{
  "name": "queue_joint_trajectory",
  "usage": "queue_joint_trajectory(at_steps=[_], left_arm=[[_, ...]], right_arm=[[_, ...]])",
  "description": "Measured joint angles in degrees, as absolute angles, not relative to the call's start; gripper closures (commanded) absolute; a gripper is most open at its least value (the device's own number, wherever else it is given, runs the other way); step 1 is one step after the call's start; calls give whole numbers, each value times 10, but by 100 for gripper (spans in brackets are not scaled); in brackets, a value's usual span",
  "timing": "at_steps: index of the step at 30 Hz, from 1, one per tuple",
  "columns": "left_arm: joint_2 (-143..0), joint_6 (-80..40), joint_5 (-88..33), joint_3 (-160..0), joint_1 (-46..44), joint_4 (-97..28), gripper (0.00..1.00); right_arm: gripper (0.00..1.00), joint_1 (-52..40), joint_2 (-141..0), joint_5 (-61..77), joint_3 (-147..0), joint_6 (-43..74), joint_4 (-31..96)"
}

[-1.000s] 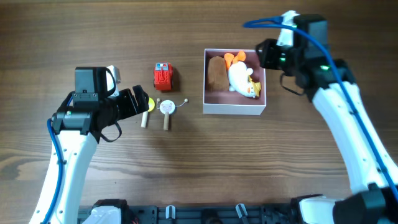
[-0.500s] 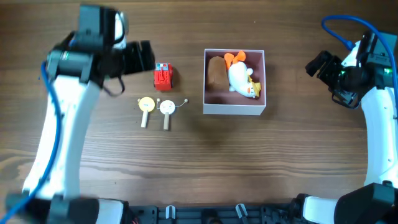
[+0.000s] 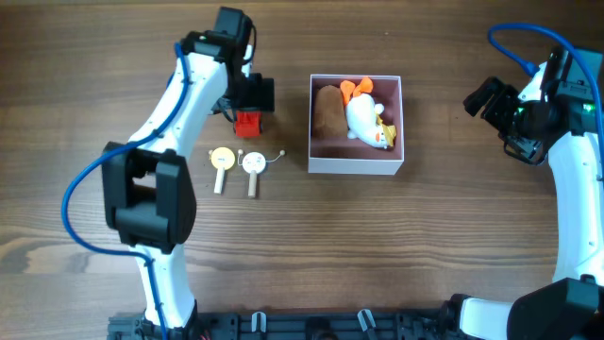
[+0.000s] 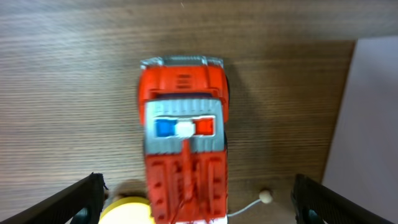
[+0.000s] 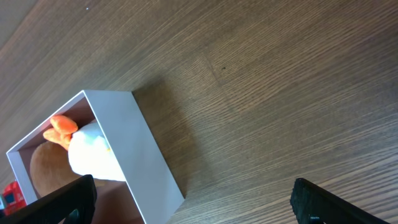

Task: Pack container
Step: 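Reach the left gripper to the red toy truck and grasp it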

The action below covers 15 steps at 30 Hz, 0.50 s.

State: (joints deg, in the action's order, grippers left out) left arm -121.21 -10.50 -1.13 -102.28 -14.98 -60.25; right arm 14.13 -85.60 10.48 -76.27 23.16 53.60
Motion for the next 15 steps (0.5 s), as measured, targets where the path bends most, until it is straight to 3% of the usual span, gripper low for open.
queue_joint_trajectory(at_steps=[9,11,15], left_arm=[[-1282,-106,0,-1023,-157,-608,9],[-1295,-107,2,-1023,-157,-606,14],[-1302,-111,3,-1023,-157,-601,35]], right_arm=[[0,141,-856,105,-763,232,536],[0,141,-856,105,-763,232,536],[0,141,-856,105,-763,232,536]])
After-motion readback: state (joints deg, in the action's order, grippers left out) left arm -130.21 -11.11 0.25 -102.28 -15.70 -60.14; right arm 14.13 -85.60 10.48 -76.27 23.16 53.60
